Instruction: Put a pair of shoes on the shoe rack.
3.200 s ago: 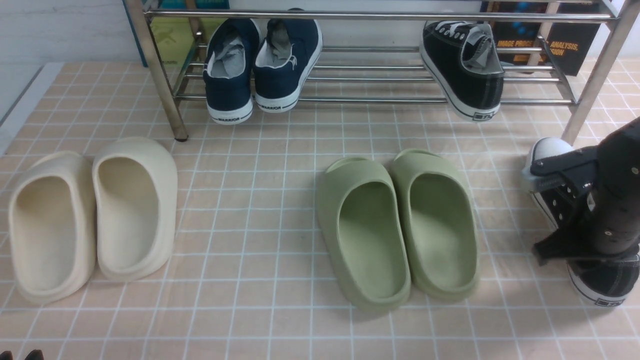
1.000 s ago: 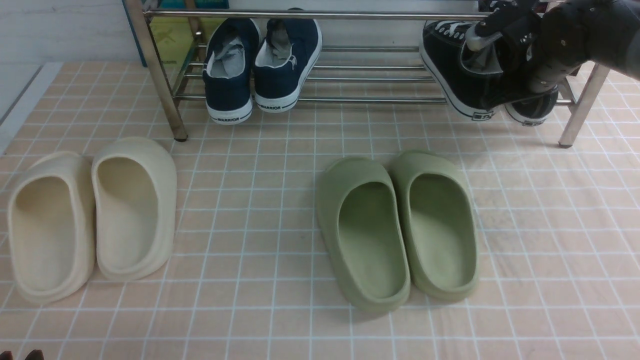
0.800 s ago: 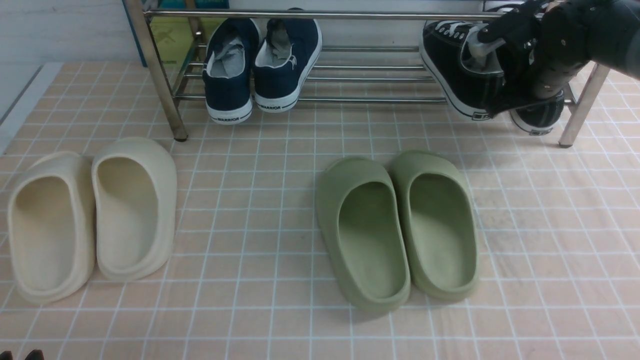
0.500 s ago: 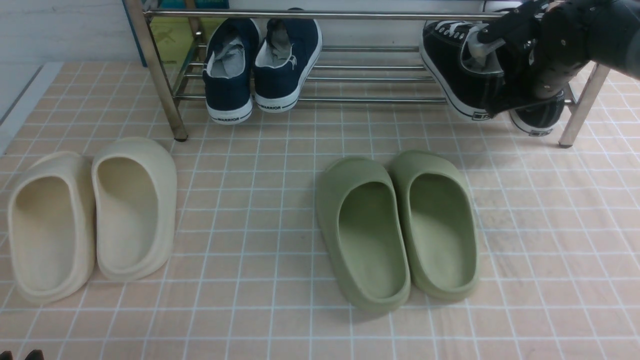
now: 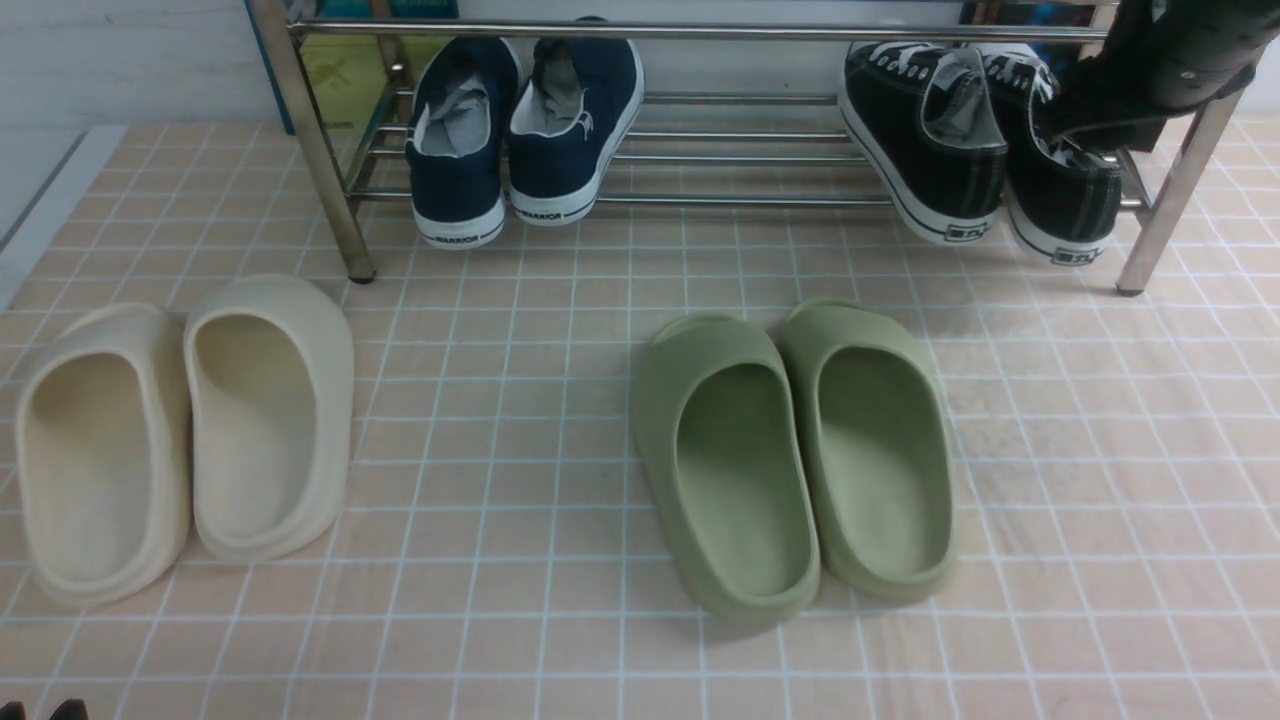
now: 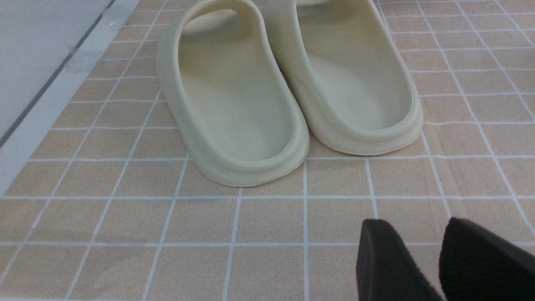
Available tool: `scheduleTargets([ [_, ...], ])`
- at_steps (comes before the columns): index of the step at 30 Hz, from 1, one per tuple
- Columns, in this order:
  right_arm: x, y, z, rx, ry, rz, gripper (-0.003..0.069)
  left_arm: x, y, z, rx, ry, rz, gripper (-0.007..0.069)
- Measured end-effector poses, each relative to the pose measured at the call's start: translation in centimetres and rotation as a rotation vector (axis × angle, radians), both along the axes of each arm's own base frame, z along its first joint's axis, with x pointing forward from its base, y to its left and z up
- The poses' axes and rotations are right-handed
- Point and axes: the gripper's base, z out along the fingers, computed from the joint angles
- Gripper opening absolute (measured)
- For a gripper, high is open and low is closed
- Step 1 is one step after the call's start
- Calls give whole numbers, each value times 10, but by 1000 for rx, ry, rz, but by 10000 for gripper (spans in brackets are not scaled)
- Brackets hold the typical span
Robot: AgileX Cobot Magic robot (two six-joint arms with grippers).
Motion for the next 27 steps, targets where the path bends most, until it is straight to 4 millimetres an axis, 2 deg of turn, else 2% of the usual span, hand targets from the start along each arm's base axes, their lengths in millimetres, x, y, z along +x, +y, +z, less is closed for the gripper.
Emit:
scheduleTargets([
  [3,-10,-2,3,-3,70,-16,349,0,0,0,0,0,0,237],
  [4,-18,-3,2,-3,140,-22,278,0,0,0,0,0,0,237],
  [7,-30,-3,8,17,193,-21,174,0,0,0,0,0,0,237],
  [10,-51,-2,27,78,154,-9,65,0,0,0,0,0,0,237],
  [12,-79,-2,47,149,93,10,-5,0,0,0,0,0,0,237],
  [14,-106,-2,65,210,18,31,-18,0,0,0,0,0,0,237],
  [15,-113,-3,71,223,-2,36,-18,0,0,0,0,0,0,237],
  [16,-136,-4,81,266,-59,50,-18,0,0,0,0,0,0,237],
  [17,-149,-5,82,289,-85,58,-18,0,0,0,0,0,0,237],
  [19,-189,-10,93,337,-177,76,-18,0,0,0,0,0,0,237],
  [20,-204,-12,91,352,-202,81,-18,0,0,0,0,0,0,237],
  [21,-209,-12,88,358,-208,82,-18,0,0,0,0,0,0,237],
  [24,-253,-19,82,386,-298,95,-18,0,0,0,0,0,0,237],
  [27,-285,-24,78,418,-385,109,-18,0,0,0,1,0,0,237],
])
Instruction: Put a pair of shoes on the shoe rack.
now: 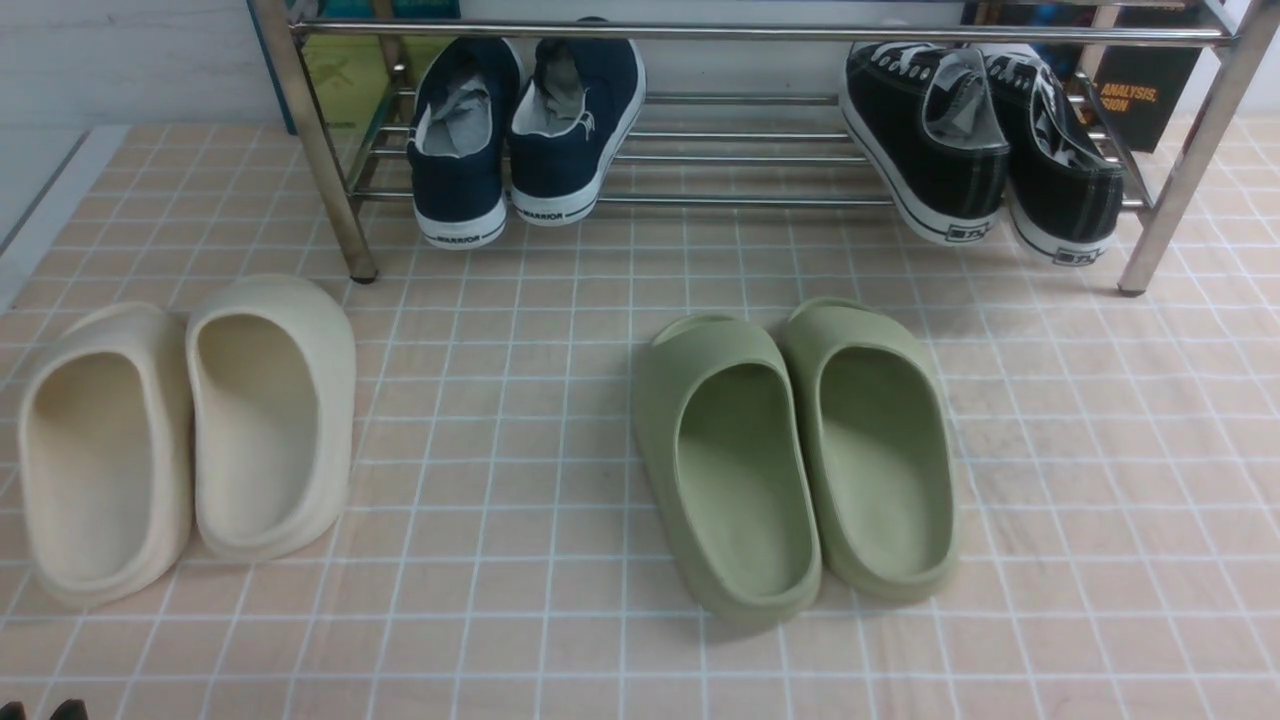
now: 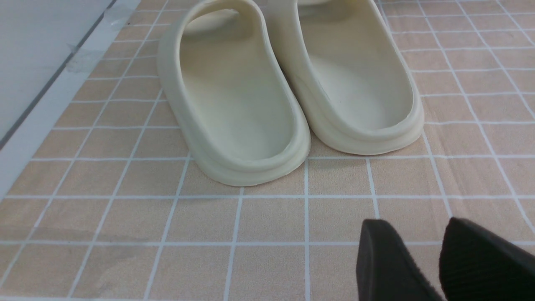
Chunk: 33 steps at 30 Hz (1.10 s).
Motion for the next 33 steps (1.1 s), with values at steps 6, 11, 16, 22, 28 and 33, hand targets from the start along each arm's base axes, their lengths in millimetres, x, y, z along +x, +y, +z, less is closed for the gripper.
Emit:
scheduleTargets([
  [6,-43,-6,-17,44,-78,7,-18,0,1,0,26,0,2,237],
  [11,-64,-10,-24,51,-110,10,-15,0,2,0,50,2,4,237],
  [16,-72,-11,-23,54,-125,12,-14,0,2,0,57,3,5,237],
  [22,-69,-12,-31,41,-133,3,-12,0,2,0,60,3,5,237],
  [28,-54,-17,-87,-31,-311,-52,-19,0,2,0,64,2,6,237],
  [33,-67,-25,-160,-45,-440,-131,-19,0,2,0,68,2,6,237],
])
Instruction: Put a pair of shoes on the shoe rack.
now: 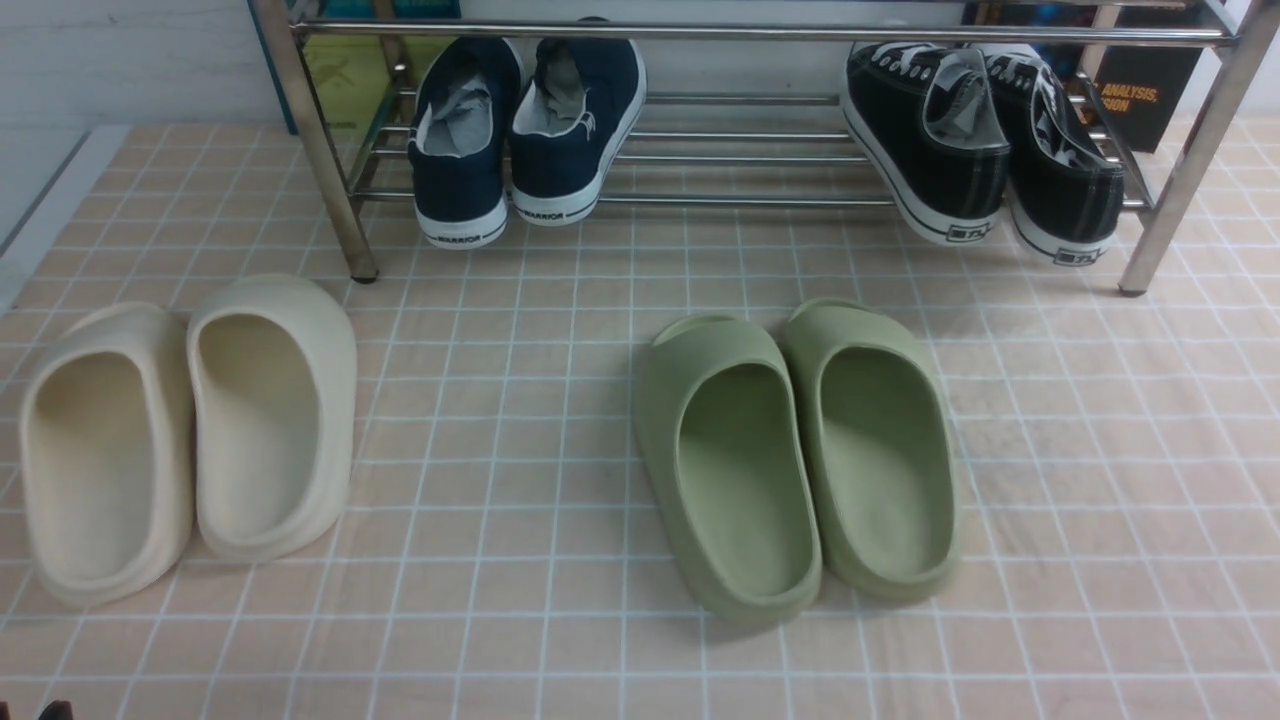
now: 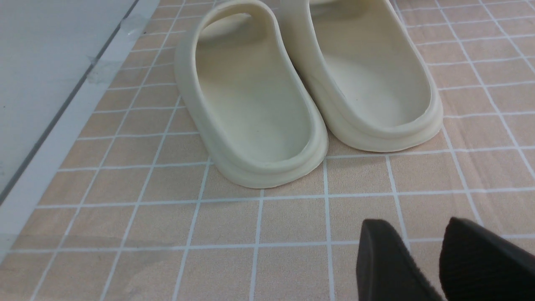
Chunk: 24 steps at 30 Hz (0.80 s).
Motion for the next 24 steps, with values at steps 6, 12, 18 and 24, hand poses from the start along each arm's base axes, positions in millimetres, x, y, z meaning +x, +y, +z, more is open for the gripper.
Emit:
scheduleTargets([
  [6,-15,-13,-57,102,8,-207,-19,0,0,0,0,0,0,237],
  [12,-20,-17,-72,195,139,-291,-19,0,0,0,3,0,0,237],
  [18,-21,-14,-78,195,214,-229,-19,0,0,0,8,0,1,237],
  [24,-21,-11,-80,191,246,-186,-19,0,0,0,8,0,1,237],
])
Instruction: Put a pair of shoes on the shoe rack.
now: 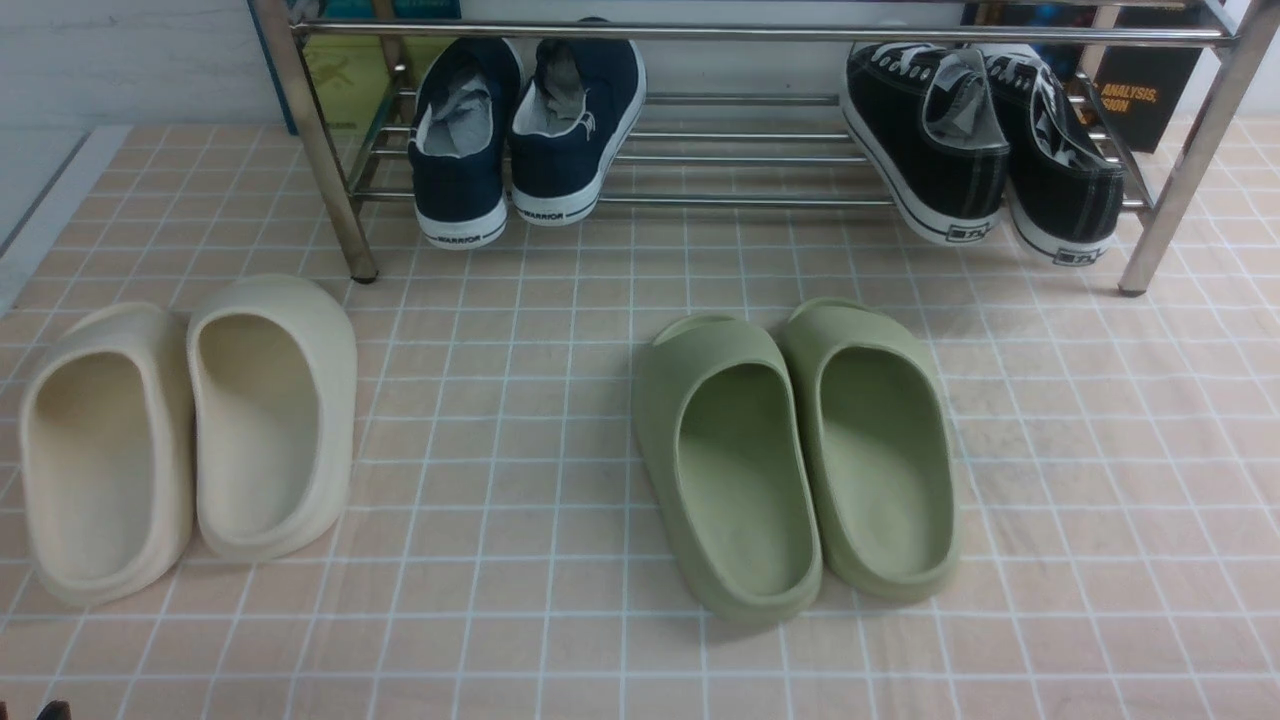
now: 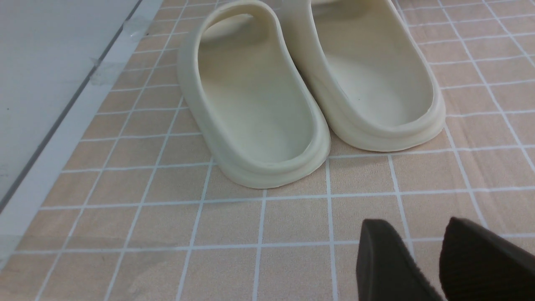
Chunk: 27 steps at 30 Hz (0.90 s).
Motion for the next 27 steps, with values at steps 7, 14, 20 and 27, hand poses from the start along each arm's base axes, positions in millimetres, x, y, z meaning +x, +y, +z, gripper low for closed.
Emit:
scheduleTargets([
  [7,0,0,0,4,2,2,-19,0,0,0,3,0,0,237],
  [14,0,0,0,4,2,2,-19,0,0,0,4,0,0,237],
  [20,0,0,0,6,3,1,-15,0,0,0,9,1,1,237],
  [27,0,0,0,7,3,1,-12,0,0,0,10,1,1,237],
])
